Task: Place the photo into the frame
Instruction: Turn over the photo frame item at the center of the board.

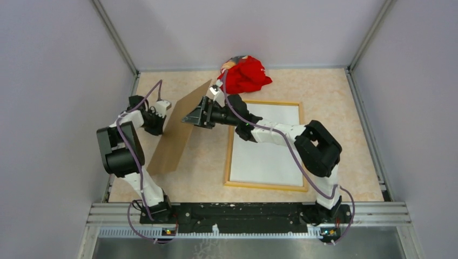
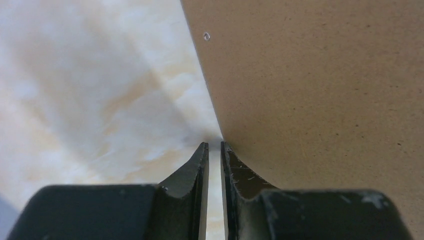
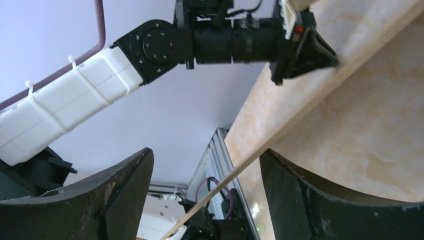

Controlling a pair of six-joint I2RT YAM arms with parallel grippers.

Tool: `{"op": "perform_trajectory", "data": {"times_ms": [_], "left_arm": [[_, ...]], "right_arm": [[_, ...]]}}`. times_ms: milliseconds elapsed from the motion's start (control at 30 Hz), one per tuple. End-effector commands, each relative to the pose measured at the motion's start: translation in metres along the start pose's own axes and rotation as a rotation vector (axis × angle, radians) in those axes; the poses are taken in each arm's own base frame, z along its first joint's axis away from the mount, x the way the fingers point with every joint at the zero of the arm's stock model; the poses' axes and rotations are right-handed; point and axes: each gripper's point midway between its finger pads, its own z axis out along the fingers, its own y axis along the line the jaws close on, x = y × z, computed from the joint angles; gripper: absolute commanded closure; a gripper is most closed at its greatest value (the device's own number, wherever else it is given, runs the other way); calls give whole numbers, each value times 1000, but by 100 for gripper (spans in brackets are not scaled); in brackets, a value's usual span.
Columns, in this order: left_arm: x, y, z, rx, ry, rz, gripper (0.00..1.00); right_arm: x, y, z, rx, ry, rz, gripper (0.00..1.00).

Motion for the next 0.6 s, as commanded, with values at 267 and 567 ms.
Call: {"op": "perform_trajectory", "data": {"times_ms": [267, 567], "left_arm": [[49, -112, -1, 376, 160, -128, 80], [2, -87, -21, 275, 34, -130, 37]], "right_arm": [[-10, 11, 1, 45, -51, -19, 35], [-8, -7, -34, 273, 6, -72, 96]]}}
